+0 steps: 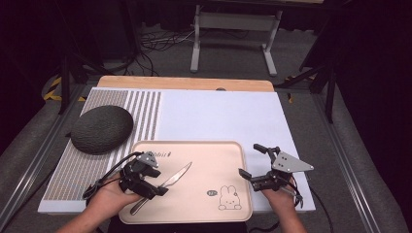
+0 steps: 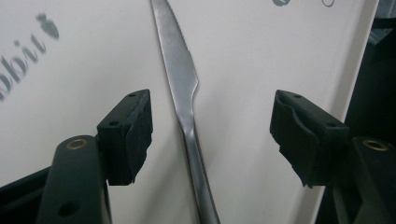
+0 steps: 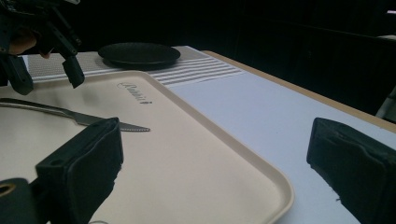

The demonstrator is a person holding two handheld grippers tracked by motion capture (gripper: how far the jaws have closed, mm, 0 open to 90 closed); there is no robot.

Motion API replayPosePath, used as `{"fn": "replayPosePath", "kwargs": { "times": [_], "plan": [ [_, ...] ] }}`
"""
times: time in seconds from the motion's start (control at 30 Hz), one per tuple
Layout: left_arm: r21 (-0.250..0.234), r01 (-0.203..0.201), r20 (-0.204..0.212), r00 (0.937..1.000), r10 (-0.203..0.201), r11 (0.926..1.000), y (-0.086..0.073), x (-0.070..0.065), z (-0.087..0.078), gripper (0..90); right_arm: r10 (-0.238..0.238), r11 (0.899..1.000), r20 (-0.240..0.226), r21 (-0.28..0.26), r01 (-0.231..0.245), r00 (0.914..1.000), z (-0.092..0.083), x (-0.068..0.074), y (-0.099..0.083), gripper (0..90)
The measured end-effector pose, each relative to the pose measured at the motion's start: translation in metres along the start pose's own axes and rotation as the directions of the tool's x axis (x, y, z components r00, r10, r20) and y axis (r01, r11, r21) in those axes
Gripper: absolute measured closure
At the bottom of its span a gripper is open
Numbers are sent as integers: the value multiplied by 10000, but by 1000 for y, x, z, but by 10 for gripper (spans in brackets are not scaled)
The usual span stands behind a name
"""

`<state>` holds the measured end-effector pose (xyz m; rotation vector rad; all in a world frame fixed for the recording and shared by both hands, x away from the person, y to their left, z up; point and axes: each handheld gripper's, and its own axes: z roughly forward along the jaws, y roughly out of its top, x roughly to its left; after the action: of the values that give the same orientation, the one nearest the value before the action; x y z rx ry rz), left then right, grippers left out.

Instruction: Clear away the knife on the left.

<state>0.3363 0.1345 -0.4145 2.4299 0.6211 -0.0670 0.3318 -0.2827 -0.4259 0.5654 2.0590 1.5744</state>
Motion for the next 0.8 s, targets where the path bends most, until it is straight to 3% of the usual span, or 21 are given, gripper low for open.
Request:
{"fn": "replayPosePath", "kwargs": {
  "times": [0.03, 0.07, 0.1, 0.13, 0.17, 0.23, 0.3, 0.33, 0.43, 0.5, 0.8],
  "plan": [
    [0, 0, 0, 10000, 0, 10000, 0, 0, 0, 382, 0, 10000, 0, 0, 0, 10000, 0, 0, 0, 42],
    [-237, -591, -151, 9982, 587, 9980, 1, -4, 1, 441, -11, 10000, 19, 14, 11, 10000, 0, 0, 0, 43],
    [-317, -878, -164, 9960, 873, 9956, 1, -5, 1, 487, -18, 10000, 18, 20, 18, 10000, 0, 0, 0, 42],
    [-426, -1375, -234, 9903, 1366, 9896, 1, -5, 2, 523, -16, 10000, 26, 33, 16, 10000, 0, 0, 0, 42],
    [-426, -1375, -234, 9903, 1366, 9896, 1, -5, 2, 562, -23, 10000, 40, 45, 22, 10000, 0, 0, 0, 42],
    [-631, -1801, -255, 9836, 1788, 9816, 1, -6, 6, 623, -41, 10000, 39, 35, 40, 10000, 0, 0, 0, 42],
    [-682, -1982, -236, 9801, 1970, 9778, 1, -5, 7, 666, -67, 10000, 48, 19, 67, 10000, 0, 0, 0, 42],
    [-649, -2098, -268, 9777, 2084, 9756, 2, -5, 9, 756, -51, 10000, 58, 15, 51, 10000, -1, 0, 0, 42],
    [-416, -2186, -194, 9758, 2179, 9749, 3, -5, 11, 891, -41, 10000, 66, 15, 40, 10000, -1, 0, 0, 42],
    [-185, -2033, 20, 9791, 2033, 9789, 4, -5, 14, 898, -37, 10000, 56, 11, 37, 10000, -1, 0, 0, 42],
    [488, -2532, 97, 9674, 2530, 9662, 5, -4, 28, 899, -21, 10000, 29, -30, 21, 10000, -1, 0, 0, 42]
  ]
}}
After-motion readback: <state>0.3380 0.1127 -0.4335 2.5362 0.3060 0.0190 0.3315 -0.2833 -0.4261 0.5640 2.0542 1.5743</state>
